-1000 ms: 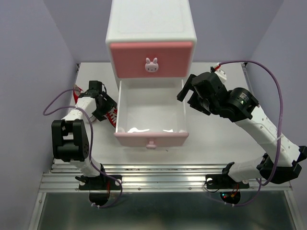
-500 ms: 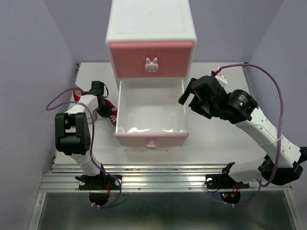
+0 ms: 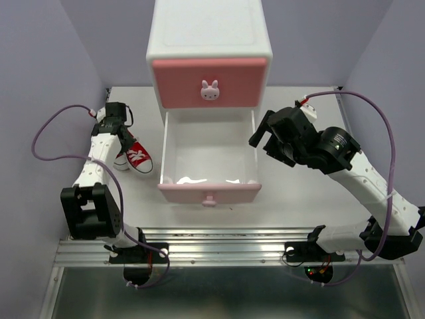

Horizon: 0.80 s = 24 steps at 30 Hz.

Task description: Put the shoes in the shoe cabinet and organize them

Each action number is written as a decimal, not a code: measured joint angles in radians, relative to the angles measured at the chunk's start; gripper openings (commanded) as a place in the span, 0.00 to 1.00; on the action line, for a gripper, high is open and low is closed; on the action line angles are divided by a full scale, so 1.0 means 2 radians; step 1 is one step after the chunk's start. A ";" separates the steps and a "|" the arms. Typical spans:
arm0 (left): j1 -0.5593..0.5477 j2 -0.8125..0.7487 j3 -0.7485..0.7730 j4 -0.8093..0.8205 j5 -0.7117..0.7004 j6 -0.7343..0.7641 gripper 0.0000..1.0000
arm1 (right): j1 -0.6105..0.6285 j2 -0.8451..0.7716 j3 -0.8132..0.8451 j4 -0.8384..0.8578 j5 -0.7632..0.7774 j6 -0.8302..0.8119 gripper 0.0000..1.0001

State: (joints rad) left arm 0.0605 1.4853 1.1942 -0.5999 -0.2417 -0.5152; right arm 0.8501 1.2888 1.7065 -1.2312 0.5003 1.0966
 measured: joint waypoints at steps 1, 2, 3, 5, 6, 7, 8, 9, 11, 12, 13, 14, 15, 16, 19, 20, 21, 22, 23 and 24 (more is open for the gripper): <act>0.002 -0.010 0.005 -0.005 -0.014 0.006 0.00 | 0.000 0.000 0.000 0.000 0.000 0.000 1.00; 0.004 -0.017 0.012 -0.011 -0.026 0.010 0.00 | 0.000 0.000 0.000 0.000 0.000 0.000 1.00; 0.006 -0.025 0.020 -0.016 -0.037 0.013 0.00 | 0.000 0.000 0.000 0.000 0.000 -0.001 1.00; 0.011 -0.035 0.039 -0.029 -0.055 0.018 0.00 | 0.000 -0.001 0.000 0.001 -0.002 -0.004 1.00; 0.014 -0.039 0.051 -0.034 -0.062 0.021 0.00 | 0.000 -0.002 -0.001 0.002 -0.002 -0.007 1.00; 0.017 -0.043 0.069 -0.041 -0.064 0.026 0.00 | 0.000 -0.002 -0.001 0.003 -0.002 -0.010 1.00; 0.018 -0.046 0.083 -0.044 -0.062 0.031 0.00 | 0.000 -0.003 -0.001 0.003 -0.003 -0.013 1.00; 0.021 -0.049 0.094 -0.044 -0.059 0.035 0.00 | 0.000 -0.003 -0.001 0.004 -0.003 -0.014 1.00; 0.024 -0.062 0.117 -0.043 -0.034 0.047 0.00 | 0.000 -0.003 -0.001 0.006 -0.003 -0.018 1.00; 0.024 -0.074 0.128 -0.039 -0.016 0.054 0.00 | 0.000 -0.003 -0.001 0.007 -0.003 -0.020 1.00; 0.023 -0.083 0.134 -0.035 -0.001 0.058 0.00 | 0.000 -0.003 -0.001 0.007 -0.003 -0.022 1.00; 0.023 -0.097 0.143 -0.033 0.018 0.060 0.00 | 0.000 -0.003 -0.001 0.007 -0.003 -0.023 1.00; 0.023 -0.109 0.148 -0.030 0.029 0.061 0.00 | 0.000 -0.004 -0.001 0.009 -0.003 -0.023 1.00; 0.022 -0.122 0.154 -0.025 0.044 0.061 0.00 | 0.000 -0.004 -0.001 0.010 -0.003 -0.025 1.00; 0.022 -0.164 0.162 -0.012 0.088 0.057 0.00 | 0.000 -0.004 -0.001 0.014 -0.003 -0.027 1.00; 0.022 -0.175 0.162 -0.009 0.106 0.054 0.00 | 0.000 -0.004 -0.001 0.015 -0.003 -0.027 1.00; 0.022 -0.184 0.162 -0.009 0.117 0.052 0.00 | 0.000 -0.004 -0.001 0.015 -0.003 -0.027 1.00; 0.022 -0.194 0.162 -0.011 0.130 0.047 0.00 | 0.000 -0.004 -0.001 0.017 -0.003 -0.027 1.00; 0.022 -0.199 0.162 -0.012 0.137 0.044 0.00 | 0.000 -0.004 -0.002 0.018 -0.003 -0.027 1.00; 0.022 -0.206 0.162 -0.013 0.147 0.041 0.00 | 0.000 -0.004 -0.003 0.018 -0.003 -0.027 1.00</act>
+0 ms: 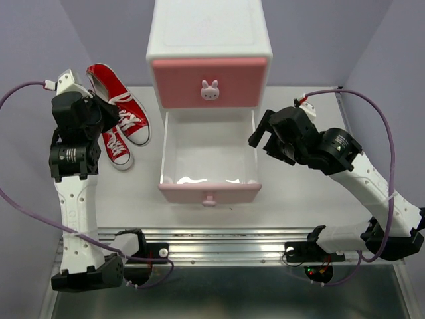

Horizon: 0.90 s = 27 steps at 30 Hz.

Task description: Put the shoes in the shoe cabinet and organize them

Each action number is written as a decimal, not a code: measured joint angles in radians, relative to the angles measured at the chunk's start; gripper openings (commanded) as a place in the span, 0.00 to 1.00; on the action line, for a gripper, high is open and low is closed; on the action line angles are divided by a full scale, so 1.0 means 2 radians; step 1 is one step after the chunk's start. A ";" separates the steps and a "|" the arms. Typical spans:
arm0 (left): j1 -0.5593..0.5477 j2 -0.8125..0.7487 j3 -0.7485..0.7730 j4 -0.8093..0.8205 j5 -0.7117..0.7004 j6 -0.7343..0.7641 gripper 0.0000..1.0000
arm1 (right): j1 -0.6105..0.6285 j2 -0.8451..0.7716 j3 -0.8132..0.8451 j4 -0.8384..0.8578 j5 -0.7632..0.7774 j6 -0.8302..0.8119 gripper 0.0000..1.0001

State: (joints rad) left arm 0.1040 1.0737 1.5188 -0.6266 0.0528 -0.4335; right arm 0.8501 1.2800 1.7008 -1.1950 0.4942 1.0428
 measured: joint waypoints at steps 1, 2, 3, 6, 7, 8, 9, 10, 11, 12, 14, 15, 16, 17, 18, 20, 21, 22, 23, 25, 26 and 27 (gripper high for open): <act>0.000 -0.007 0.000 -0.002 0.011 -0.004 0.00 | 0.000 -0.001 -0.001 0.000 0.000 0.000 1.00; 0.000 -0.012 0.000 -0.005 0.021 -0.007 0.00 | 0.000 -0.002 -0.004 0.002 0.000 0.000 1.00; 0.000 -0.015 0.000 -0.007 0.028 -0.009 0.00 | 0.000 -0.005 -0.008 0.003 0.000 0.000 1.00; 0.000 -0.026 -0.001 -0.020 0.059 -0.018 0.00 | 0.000 -0.007 -0.014 0.008 0.000 -0.002 1.00; 0.000 -0.030 -0.002 -0.023 0.067 -0.022 0.00 | 0.000 -0.007 -0.015 0.009 0.000 -0.002 1.00; 0.000 -0.034 -0.005 -0.025 0.073 -0.025 0.00 | 0.000 -0.007 -0.016 0.010 -0.001 -0.003 1.00; 0.000 -0.041 -0.011 -0.025 0.079 -0.031 0.00 | 0.000 -0.007 -0.017 0.011 -0.001 -0.004 1.00; 0.000 -0.049 -0.016 -0.028 0.083 -0.036 0.00 | 0.000 -0.007 -0.018 0.013 -0.002 -0.004 1.00; 0.000 -0.056 -0.022 -0.029 0.085 -0.041 0.00 | 0.000 -0.007 -0.019 0.014 -0.002 -0.004 1.00; 0.000 -0.069 -0.032 -0.029 0.088 -0.049 0.00 | 0.000 -0.009 -0.023 0.018 -0.002 -0.005 1.00; 0.000 -0.087 -0.047 -0.030 0.092 -0.060 0.00 | 0.000 -0.013 -0.032 0.018 -0.003 -0.004 1.00; 0.000 -0.095 -0.051 -0.031 0.094 -0.064 0.00 | 0.000 -0.015 -0.037 0.019 -0.003 -0.004 1.00; -0.002 -0.101 -0.054 -0.033 0.099 -0.069 0.00 | 0.000 -0.018 -0.041 0.019 -0.004 -0.003 1.00; -0.003 -0.104 -0.056 -0.033 0.103 -0.072 0.00 | 0.000 -0.019 -0.044 0.020 -0.004 -0.003 1.00; -0.006 -0.107 -0.059 -0.030 0.106 -0.074 0.00 | 0.000 -0.022 -0.048 0.022 -0.005 -0.003 1.00; -0.011 -0.112 -0.069 -0.022 0.113 -0.080 0.00 | 0.000 -0.024 -0.052 0.022 -0.008 -0.003 1.00; -0.014 -0.114 -0.077 -0.018 0.116 -0.082 0.00 | 0.000 -0.025 -0.054 0.023 -0.009 -0.003 1.00; -0.018 -0.115 -0.083 -0.017 0.118 -0.086 0.00 | 0.000 -0.026 -0.055 0.023 -0.010 -0.003 1.00; -0.024 -0.116 -0.091 -0.014 0.119 -0.090 0.00 | 0.000 -0.026 -0.056 0.024 -0.011 -0.003 1.00; -0.045 -0.115 -0.107 -0.009 0.115 -0.099 0.00 | 0.000 -0.026 -0.057 0.025 -0.012 -0.003 1.00; -0.061 -0.113 -0.113 -0.008 0.109 -0.103 0.00 | 0.000 -0.026 -0.057 0.025 -0.011 -0.003 1.00; -0.078 -0.111 -0.114 -0.008 0.103 -0.106 0.00 | 0.000 -0.026 -0.057 0.026 -0.012 -0.003 1.00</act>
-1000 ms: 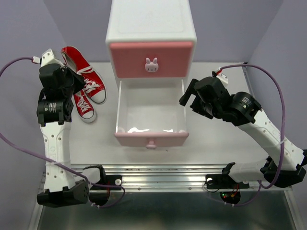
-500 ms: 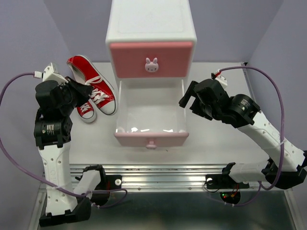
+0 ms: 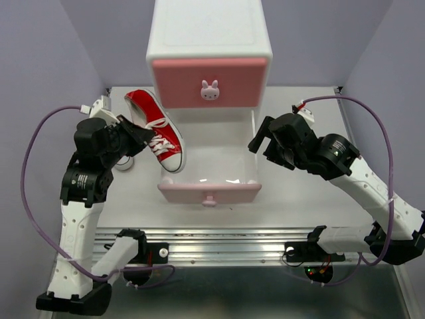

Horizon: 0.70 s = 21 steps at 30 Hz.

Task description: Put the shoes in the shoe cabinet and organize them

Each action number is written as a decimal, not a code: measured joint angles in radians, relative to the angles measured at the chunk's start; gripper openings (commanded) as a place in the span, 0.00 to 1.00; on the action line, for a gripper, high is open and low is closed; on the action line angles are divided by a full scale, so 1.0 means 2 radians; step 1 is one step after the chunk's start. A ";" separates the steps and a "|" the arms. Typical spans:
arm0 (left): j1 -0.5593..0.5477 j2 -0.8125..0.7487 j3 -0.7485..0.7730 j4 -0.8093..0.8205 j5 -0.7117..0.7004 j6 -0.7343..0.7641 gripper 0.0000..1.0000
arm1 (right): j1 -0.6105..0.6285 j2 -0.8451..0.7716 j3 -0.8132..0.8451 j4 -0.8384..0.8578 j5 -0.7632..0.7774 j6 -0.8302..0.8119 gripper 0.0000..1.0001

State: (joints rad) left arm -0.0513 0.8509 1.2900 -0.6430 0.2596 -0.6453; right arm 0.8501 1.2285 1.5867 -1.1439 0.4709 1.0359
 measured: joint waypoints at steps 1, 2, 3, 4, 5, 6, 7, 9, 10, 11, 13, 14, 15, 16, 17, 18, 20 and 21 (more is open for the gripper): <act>-0.028 0.003 -0.001 0.000 -0.014 -0.003 0.00 | 0.000 0.000 0.000 0.000 0.000 0.000 1.00; -0.056 0.007 -0.002 0.001 -0.023 -0.008 0.00 | 0.000 0.000 0.000 0.000 0.000 0.000 1.00; -0.079 0.011 -0.002 0.004 -0.031 -0.012 0.00 | 0.000 0.000 0.000 0.000 0.000 0.000 1.00; -0.103 0.016 -0.002 0.006 -0.037 -0.016 0.00 | 0.000 0.000 0.000 0.000 0.000 0.000 1.00; -0.120 0.019 -0.002 0.008 -0.044 -0.020 0.00 | 0.000 0.000 0.000 0.000 0.000 0.000 1.00; -0.130 0.022 -0.002 0.009 -0.052 -0.023 0.00 | 0.000 0.000 0.000 0.000 0.000 0.000 1.00; -0.139 0.024 -0.002 0.010 -0.060 -0.027 0.00 | 0.000 0.000 0.000 0.000 0.000 0.000 1.00; -0.153 0.025 -0.005 0.014 -0.075 -0.035 0.00 | 0.000 0.000 0.000 0.000 0.000 0.000 1.00; -0.159 0.024 -0.010 0.017 -0.083 -0.040 0.00 | 0.000 0.000 -0.002 0.000 0.000 0.000 1.00; -0.165 0.023 -0.015 0.022 -0.091 -0.046 0.00 | 0.000 -0.002 -0.006 0.000 0.001 0.002 1.00; -0.182 0.021 -0.032 0.035 -0.111 -0.058 0.00 | 0.000 -0.005 -0.014 -0.002 0.002 0.006 1.00; -0.189 0.021 -0.037 0.039 -0.117 -0.061 0.00 | 0.000 -0.007 -0.019 -0.004 0.002 0.008 1.00; -0.201 0.022 -0.043 0.042 -0.127 -0.066 0.00 | 0.000 -0.009 -0.022 -0.004 0.002 0.008 1.00; -0.212 0.024 -0.047 0.044 -0.135 -0.070 0.00 | 0.000 -0.010 -0.025 -0.004 0.002 0.009 1.00; -0.222 0.025 -0.053 0.049 -0.144 -0.073 0.00 | 0.000 -0.012 -0.027 -0.004 0.002 0.009 1.00; -0.233 0.027 -0.060 0.055 -0.152 -0.076 0.00 | 0.000 -0.014 -0.029 -0.004 0.002 0.010 1.00; -0.249 0.029 -0.070 0.066 -0.167 -0.082 0.00 | 0.000 -0.018 -0.033 -0.006 0.002 0.010 1.00; -0.259 0.030 -0.077 0.074 -0.175 -0.087 0.00 | 0.000 -0.019 -0.033 -0.007 0.002 0.010 1.00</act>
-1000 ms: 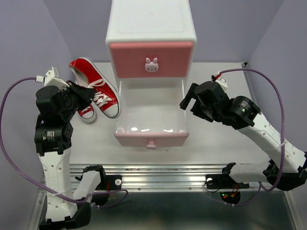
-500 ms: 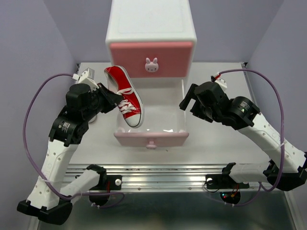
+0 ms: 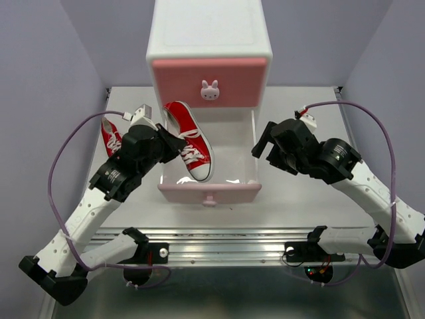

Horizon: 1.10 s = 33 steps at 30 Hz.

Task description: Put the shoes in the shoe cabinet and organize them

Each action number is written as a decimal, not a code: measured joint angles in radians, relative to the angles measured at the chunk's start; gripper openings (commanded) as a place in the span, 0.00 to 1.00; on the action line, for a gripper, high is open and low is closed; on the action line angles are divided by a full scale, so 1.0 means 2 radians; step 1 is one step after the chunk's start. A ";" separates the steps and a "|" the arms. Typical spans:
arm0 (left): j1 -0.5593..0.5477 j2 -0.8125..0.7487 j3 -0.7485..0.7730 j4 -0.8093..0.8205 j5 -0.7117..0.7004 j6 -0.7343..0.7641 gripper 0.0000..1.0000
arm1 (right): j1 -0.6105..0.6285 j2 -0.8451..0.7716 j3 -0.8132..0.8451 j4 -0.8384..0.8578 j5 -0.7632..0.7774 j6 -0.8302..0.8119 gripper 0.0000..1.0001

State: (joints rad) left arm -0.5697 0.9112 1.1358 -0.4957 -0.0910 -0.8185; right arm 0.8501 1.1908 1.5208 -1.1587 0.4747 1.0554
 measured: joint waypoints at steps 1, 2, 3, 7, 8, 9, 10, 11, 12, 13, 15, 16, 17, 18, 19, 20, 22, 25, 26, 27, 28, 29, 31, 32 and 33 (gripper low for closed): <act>-0.004 0.001 -0.006 0.005 -0.009 -0.004 0.00 | 0.000 -0.001 0.000 -0.001 0.000 0.000 1.00; -0.015 0.003 -0.009 0.009 -0.016 -0.007 0.00 | 0.000 -0.002 0.000 -0.001 0.000 0.001 1.00; -0.018 0.005 -0.011 0.011 -0.020 -0.009 0.00 | 0.000 -0.004 0.000 -0.002 0.000 0.002 1.00; -0.046 0.020 -0.016 0.030 -0.054 -0.023 0.00 | 0.000 -0.017 -0.010 -0.006 0.000 0.006 1.00; -0.051 0.023 -0.016 0.032 -0.060 -0.026 0.00 | 0.000 -0.019 -0.012 -0.008 0.000 0.007 1.00; -0.056 0.026 -0.019 0.037 -0.068 -0.032 0.00 | 0.000 -0.022 -0.014 -0.010 0.000 0.008 1.00; -0.061 0.027 -0.023 0.044 -0.075 -0.037 0.00 | 0.000 -0.024 -0.015 -0.011 0.000 0.008 1.00; -0.064 0.028 -0.026 0.045 -0.079 -0.042 0.00 | 0.000 -0.026 -0.016 -0.013 0.000 0.009 1.00; -0.069 0.029 -0.031 0.048 -0.085 -0.047 0.00 | 0.000 -0.027 -0.016 -0.013 0.001 0.009 1.00; -0.072 0.030 -0.034 0.047 -0.089 -0.051 0.00 | 0.000 -0.028 -0.016 -0.013 0.001 0.010 1.00; -0.083 0.032 -0.038 0.047 -0.105 -0.063 0.00 | 0.000 -0.031 -0.016 -0.015 0.002 0.010 1.00; -0.088 0.034 -0.039 0.047 -0.111 -0.067 0.00 | 0.000 -0.032 -0.016 -0.017 0.003 0.010 1.00; -0.094 0.036 -0.039 0.047 -0.114 -0.071 0.00 | 0.000 -0.034 -0.016 -0.018 0.005 0.010 1.00; -0.098 0.038 -0.039 0.047 -0.116 -0.073 0.00 | 0.000 -0.037 -0.017 -0.019 0.006 0.010 1.00; -0.103 0.040 -0.039 0.048 -0.117 -0.075 0.00 | 0.000 -0.040 -0.020 -0.019 0.008 0.010 1.00; -0.107 0.042 -0.039 0.048 -0.117 -0.077 0.00 | 0.000 -0.043 -0.022 -0.020 0.009 0.011 1.00; -0.114 0.048 -0.039 0.048 -0.117 -0.080 0.00 | 0.000 -0.048 -0.025 -0.023 0.010 0.013 1.00; -0.121 0.059 -0.041 0.048 -0.118 -0.092 0.00 | 0.000 -0.051 -0.025 -0.024 0.013 0.019 1.00; -0.122 0.063 -0.042 0.048 -0.118 -0.095 0.00 | 0.000 -0.052 -0.025 -0.024 0.014 0.019 1.00; -0.124 0.065 -0.044 0.051 -0.118 -0.099 0.00 | 0.000 -0.052 -0.025 -0.024 0.014 0.020 1.00; -0.124 0.067 -0.049 0.052 -0.119 -0.106 0.00 | 0.000 -0.052 -0.025 -0.024 0.015 0.021 1.00; -0.125 0.068 -0.051 0.052 -0.119 -0.110 0.00 | 0.000 -0.051 -0.025 -0.024 0.015 0.021 1.00; -0.127 0.069 -0.058 0.051 -0.122 -0.122 0.00 | 0.000 -0.051 -0.025 -0.024 0.017 0.021 1.00; -0.128 0.069 -0.064 0.052 -0.122 -0.129 0.00 | 0.000 -0.051 -0.025 -0.024 0.018 0.021 1.00; -0.130 0.069 -0.066 0.052 -0.123 -0.132 0.00 | 0.000 -0.051 -0.025 -0.024 0.018 0.021 1.00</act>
State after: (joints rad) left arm -0.8288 1.0496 1.0042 -0.3916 -0.3363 -1.0828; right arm 0.8501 1.0878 1.4704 -1.2064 0.5102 1.0973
